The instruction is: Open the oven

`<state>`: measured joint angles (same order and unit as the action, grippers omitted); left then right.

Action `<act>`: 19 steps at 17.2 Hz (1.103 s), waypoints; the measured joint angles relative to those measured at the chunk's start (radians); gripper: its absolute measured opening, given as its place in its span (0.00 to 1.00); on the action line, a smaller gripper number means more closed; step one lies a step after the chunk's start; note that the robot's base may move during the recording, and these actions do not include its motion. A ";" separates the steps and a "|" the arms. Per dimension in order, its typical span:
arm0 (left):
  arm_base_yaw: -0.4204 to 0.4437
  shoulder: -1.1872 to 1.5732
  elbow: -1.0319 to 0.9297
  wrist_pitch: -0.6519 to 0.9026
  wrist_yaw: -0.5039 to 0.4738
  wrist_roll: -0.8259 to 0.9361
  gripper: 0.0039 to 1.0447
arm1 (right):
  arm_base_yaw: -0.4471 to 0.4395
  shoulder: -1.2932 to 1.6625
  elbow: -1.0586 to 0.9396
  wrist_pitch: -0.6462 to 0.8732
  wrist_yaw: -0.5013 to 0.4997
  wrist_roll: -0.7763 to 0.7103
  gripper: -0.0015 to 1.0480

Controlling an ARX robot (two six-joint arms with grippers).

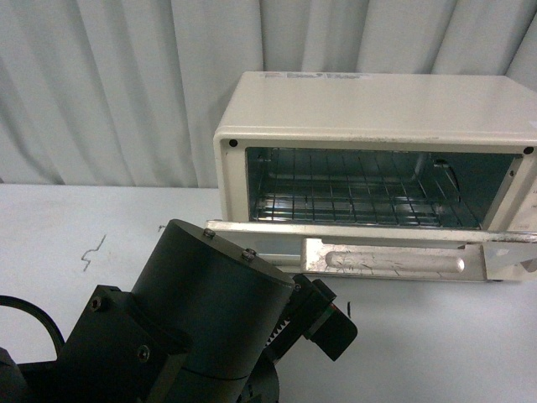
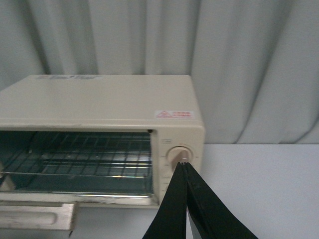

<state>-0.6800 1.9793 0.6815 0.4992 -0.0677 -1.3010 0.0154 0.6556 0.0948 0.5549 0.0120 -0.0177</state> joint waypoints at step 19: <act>0.000 0.000 0.000 0.000 0.000 0.000 0.94 | -0.016 -0.445 -0.085 -0.341 -0.012 0.002 0.02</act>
<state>-0.6804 1.9793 0.6815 0.4988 -0.0673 -1.3010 -0.0002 0.2104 0.0101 0.2138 0.0002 -0.0158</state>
